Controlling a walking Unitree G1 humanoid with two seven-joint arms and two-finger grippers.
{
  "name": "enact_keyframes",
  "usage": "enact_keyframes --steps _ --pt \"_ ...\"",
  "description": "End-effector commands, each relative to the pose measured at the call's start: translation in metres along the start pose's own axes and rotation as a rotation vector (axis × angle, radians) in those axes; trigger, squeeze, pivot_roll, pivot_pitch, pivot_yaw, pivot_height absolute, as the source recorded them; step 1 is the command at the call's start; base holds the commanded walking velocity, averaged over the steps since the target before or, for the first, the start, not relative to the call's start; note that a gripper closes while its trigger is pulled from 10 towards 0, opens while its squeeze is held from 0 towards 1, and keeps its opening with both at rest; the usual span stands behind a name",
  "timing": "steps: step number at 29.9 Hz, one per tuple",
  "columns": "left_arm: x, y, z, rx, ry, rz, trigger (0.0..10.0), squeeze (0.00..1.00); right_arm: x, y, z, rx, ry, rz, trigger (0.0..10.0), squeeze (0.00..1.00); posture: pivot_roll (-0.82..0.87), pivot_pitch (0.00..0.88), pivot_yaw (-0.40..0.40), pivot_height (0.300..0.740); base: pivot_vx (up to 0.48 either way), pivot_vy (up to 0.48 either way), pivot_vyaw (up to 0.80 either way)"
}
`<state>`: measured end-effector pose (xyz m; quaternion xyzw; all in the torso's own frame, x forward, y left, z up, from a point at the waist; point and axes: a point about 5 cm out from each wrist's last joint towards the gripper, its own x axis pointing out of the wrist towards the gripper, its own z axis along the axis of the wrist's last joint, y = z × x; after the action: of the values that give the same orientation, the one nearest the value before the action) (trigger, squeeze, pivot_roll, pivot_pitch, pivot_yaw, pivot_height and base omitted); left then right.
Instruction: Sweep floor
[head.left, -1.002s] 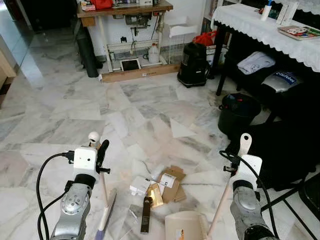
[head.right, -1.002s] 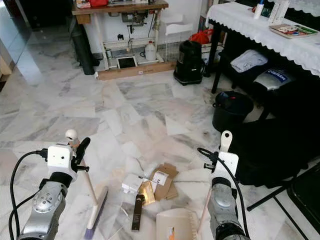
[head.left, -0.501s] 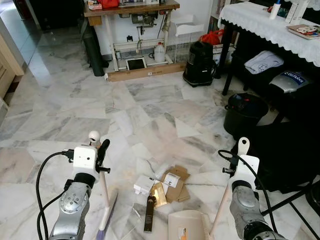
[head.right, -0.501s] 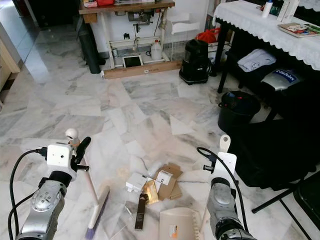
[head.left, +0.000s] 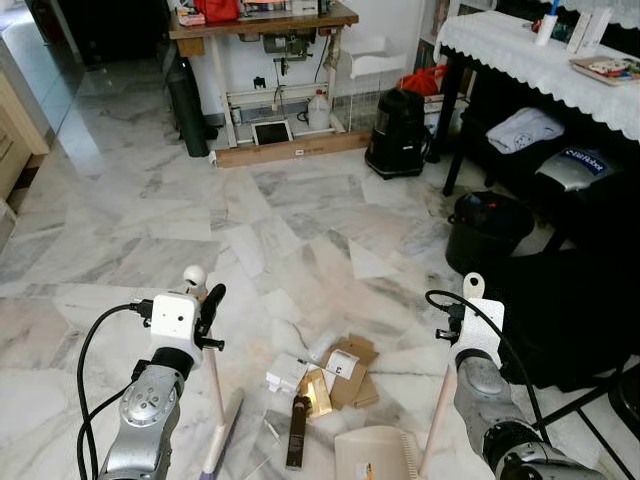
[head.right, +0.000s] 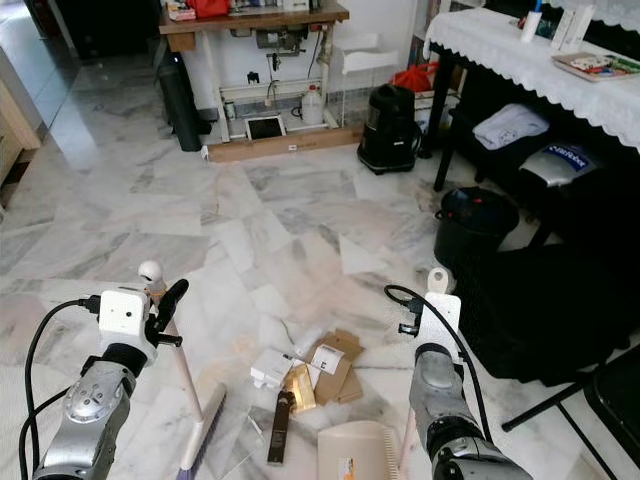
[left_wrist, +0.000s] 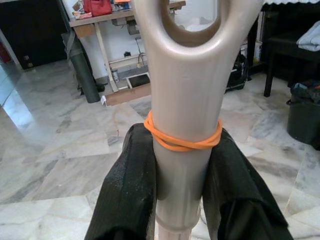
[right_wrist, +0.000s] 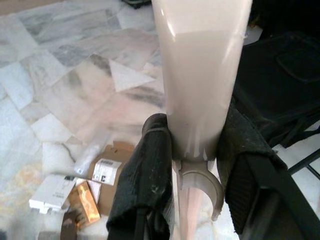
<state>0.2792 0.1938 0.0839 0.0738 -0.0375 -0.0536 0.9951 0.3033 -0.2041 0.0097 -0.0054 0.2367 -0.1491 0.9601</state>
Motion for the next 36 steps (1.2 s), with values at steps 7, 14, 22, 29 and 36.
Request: enact_keyframes --steps 7,14,22,29,36 --pt "0.007 -0.003 0.011 0.0 -0.043 -0.022 10.0 0.0 -0.011 -0.004 -0.045 -0.008 0.252 0.003 10.0 0.0 0.11 0.0 0.027 0.74 0.0 0.0 0.0" --pt "0.008 -0.004 0.011 -0.003 -0.046 -0.016 10.0 0.0 -0.005 -0.001 -0.019 0.061 0.072 -0.003 10.0 0.0 0.1 0.0 0.024 0.74 0.0 0.0 0.0" --pt "0.011 -0.005 0.013 -0.007 -0.058 -0.016 10.0 0.0 -0.004 -0.002 -0.001 0.087 -0.082 -0.005 10.0 0.0 0.1 0.0 0.019 0.74 0.0 0.0 0.0" --pt "0.011 -0.005 0.013 -0.009 -0.059 -0.014 10.0 0.0 -0.006 -0.002 0.002 0.109 -0.137 0.014 10.0 0.0 0.1 0.0 0.017 0.74 0.0 0.0 0.0" --pt "0.012 -0.005 0.013 -0.012 -0.062 -0.015 10.0 0.0 -0.006 0.001 0.013 0.129 -0.21 0.04 10.0 0.0 0.1 0.0 0.016 0.74 0.0 0.0 0.0"
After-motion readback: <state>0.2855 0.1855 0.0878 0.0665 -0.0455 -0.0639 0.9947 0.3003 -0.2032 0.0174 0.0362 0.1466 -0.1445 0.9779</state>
